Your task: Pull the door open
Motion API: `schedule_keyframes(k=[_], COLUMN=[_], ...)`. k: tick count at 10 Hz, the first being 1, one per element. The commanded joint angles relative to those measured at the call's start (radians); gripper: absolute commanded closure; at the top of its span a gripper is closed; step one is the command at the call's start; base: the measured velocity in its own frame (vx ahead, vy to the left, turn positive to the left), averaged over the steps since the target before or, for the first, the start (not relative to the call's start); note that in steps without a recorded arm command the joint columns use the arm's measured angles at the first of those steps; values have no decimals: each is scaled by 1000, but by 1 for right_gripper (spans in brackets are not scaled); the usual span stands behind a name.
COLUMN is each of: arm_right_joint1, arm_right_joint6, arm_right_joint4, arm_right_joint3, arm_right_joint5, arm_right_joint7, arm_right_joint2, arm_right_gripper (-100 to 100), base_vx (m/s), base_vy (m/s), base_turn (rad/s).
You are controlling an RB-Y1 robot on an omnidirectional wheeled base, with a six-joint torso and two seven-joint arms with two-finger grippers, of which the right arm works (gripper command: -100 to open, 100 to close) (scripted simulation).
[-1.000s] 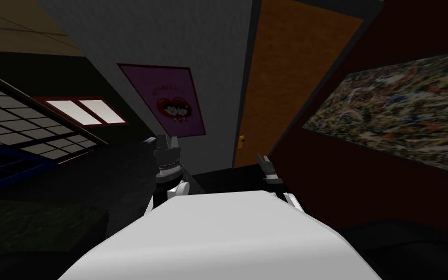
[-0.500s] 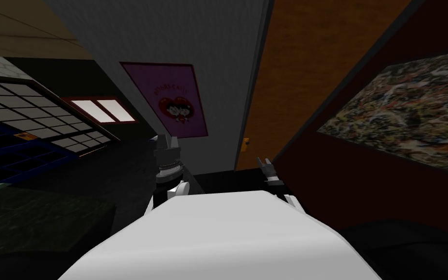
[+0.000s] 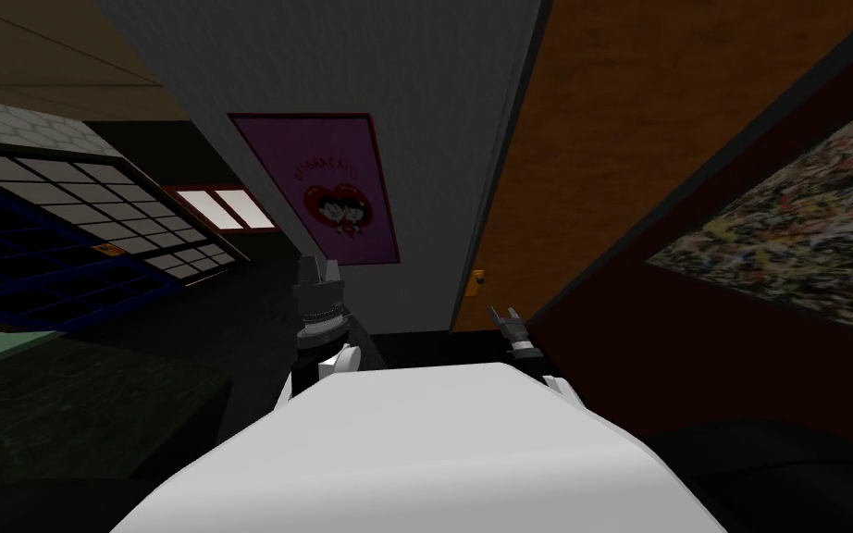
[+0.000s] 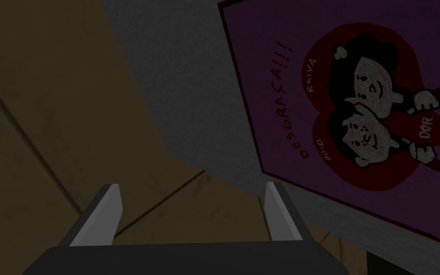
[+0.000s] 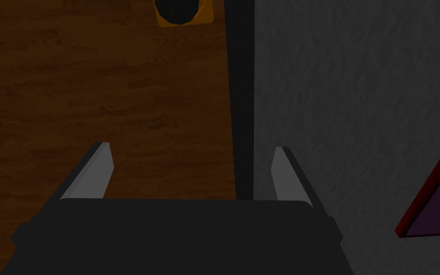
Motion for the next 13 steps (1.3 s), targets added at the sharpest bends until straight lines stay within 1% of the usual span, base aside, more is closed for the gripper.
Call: schedule_keyframes(k=[1,4,5,7,8,9,10,11,12,13], arm_right_joint1=[2,0,-1,-57,-72,-102,-117,-131,-154,-172], arm_right_joint6=[-1,-1,-1,41,52,75,86,97,115,128], arm_right_joint4=[26,66,57,93,103,122,131,140,154,165], arm_right_joint3=[-14,-33,-28,-65,-74,-94,-104,-113,-128,-140], arm_right_joint5=[25,61,53,46,44,40,38,36,32,30], arm_right_joint7=[34,80,68,101,108,124,132,139,151,160], arm_right_joint2=[-2,-4,-3,12,17,26,32,37,46,54], arm_right_gripper=[-100,-100,-100,-100,-100,-100,-100,-100,-100,-100], base_vx=[139,150,79,79,93,97,109,88,79,65], base_vy=[-56,-48,-36,-40,-61,-78,-79,-69,-77,-66], base_turn=[123,104,30,296,232,281,257,136,175,238])
